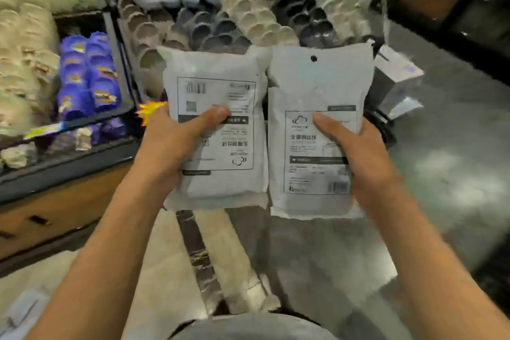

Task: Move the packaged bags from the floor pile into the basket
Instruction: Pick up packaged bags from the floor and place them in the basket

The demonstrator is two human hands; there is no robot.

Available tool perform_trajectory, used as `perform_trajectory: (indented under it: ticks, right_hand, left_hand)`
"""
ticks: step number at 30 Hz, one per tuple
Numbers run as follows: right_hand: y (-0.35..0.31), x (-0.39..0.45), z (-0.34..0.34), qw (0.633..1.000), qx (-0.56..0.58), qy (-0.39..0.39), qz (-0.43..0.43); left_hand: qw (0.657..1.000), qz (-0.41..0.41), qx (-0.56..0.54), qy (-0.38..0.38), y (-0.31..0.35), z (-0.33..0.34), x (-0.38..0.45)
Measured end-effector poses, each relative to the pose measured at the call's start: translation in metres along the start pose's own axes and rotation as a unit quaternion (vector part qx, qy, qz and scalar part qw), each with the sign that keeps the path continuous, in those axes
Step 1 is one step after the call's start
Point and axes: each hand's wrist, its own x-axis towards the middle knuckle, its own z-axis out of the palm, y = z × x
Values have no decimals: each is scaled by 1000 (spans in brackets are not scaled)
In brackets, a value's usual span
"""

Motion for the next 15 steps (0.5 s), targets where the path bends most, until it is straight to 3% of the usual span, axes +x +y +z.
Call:
perform_trajectory:
  ticks: [7,15]
  right_hand:
    - [-20,23,-198,983,13,183,-4]
    - [-28,93,-328,959,45,278,-3]
  left_hand:
    - [979,-18,-12,-203,-13,229,46]
    - [949,-40,-12,-313,-25,419,111]
